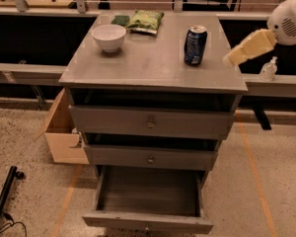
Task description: Place pepsi can into bottom drawer
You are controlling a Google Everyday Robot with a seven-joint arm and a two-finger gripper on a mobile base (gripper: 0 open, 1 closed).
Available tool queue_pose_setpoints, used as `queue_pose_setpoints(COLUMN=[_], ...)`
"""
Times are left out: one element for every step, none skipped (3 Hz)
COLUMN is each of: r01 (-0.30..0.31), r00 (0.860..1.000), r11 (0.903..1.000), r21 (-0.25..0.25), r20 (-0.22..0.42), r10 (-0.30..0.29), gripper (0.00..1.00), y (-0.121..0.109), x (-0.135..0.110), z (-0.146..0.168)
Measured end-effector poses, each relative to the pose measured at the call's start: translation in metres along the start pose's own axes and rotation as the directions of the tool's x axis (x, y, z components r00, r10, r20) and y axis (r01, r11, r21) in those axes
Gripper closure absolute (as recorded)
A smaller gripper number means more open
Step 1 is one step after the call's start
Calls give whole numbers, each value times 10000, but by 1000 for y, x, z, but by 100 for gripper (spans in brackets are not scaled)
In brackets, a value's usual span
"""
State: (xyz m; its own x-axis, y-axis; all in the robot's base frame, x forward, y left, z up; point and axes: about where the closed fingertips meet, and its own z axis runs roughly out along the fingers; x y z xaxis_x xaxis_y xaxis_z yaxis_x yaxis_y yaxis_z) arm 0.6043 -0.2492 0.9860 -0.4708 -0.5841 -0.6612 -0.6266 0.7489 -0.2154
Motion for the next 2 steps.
queue_pose_setpoints(r01=[-857,-1314], r00=[9782,9284], r11=[9963,9911], r21=[-55,215], r20=[1893,3533], r10=[852,1154], gripper=[0,0], y=[-34,-55], x=[-35,-60], z=[49,89])
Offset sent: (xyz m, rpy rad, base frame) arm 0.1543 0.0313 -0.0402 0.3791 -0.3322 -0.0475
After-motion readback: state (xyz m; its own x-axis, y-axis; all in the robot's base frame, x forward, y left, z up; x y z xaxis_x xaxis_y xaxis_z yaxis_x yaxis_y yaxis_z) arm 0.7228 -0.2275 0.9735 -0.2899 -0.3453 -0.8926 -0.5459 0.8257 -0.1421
